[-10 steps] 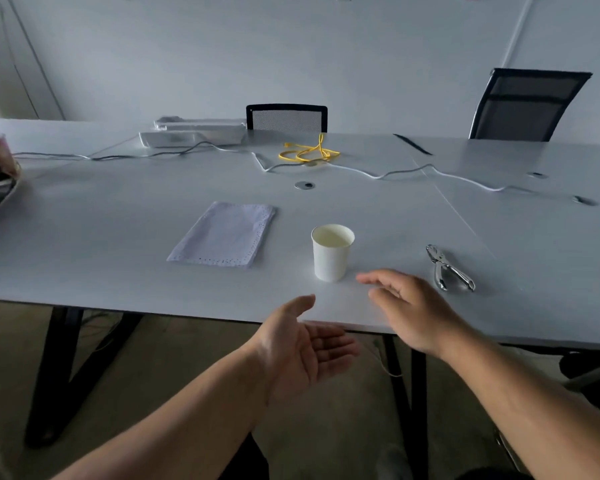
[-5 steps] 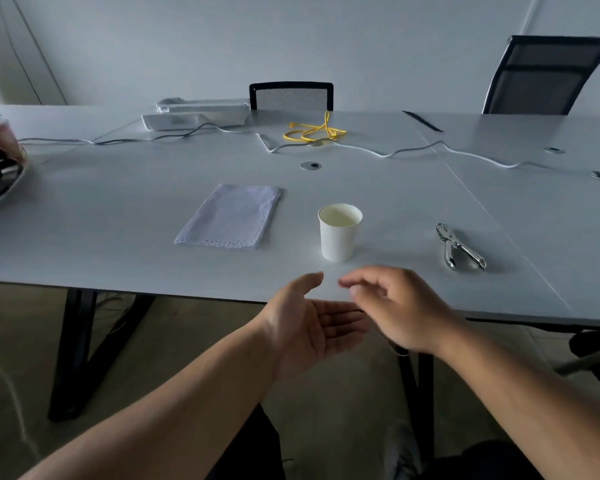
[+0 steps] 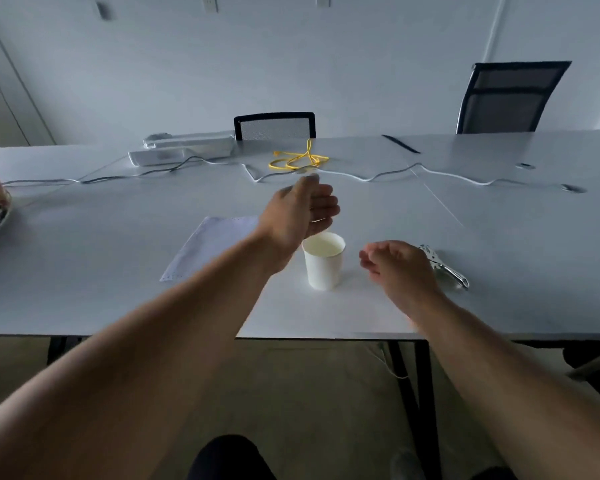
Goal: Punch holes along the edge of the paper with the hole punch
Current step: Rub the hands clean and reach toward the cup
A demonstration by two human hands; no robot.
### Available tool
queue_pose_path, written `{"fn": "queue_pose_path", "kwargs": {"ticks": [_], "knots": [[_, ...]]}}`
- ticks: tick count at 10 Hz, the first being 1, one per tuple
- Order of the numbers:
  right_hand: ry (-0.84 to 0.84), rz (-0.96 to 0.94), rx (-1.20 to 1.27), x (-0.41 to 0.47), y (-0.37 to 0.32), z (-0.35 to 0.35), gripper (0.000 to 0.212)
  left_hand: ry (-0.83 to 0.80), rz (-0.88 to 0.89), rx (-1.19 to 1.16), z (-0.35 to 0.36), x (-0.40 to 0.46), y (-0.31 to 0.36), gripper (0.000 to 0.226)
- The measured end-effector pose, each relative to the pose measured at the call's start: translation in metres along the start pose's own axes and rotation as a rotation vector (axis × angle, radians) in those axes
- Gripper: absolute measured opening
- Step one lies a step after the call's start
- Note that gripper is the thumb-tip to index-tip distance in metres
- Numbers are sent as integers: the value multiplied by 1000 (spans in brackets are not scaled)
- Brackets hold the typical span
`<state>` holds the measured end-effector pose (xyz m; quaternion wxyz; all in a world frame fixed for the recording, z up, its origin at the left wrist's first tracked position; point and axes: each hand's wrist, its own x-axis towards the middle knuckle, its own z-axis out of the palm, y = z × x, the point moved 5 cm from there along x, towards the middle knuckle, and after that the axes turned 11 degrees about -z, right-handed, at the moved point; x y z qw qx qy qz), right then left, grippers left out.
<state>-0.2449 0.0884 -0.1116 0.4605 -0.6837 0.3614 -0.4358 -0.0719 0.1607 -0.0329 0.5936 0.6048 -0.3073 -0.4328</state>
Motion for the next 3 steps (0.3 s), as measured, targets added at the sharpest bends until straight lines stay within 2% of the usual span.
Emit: {"fn": "queue_pose_path", "kwargs": {"ticks": [1, 2, 3], "knots": [[9, 18, -18, 4, 11, 3, 21, 47, 176, 698, 5, 6, -11, 44], [-18, 21, -34, 4, 11, 5, 19, 37, 195, 841, -1, 9, -19, 62], [-36, 11, -79, 3, 7, 5, 17, 15, 163, 806, -5, 11, -25, 64]]}}
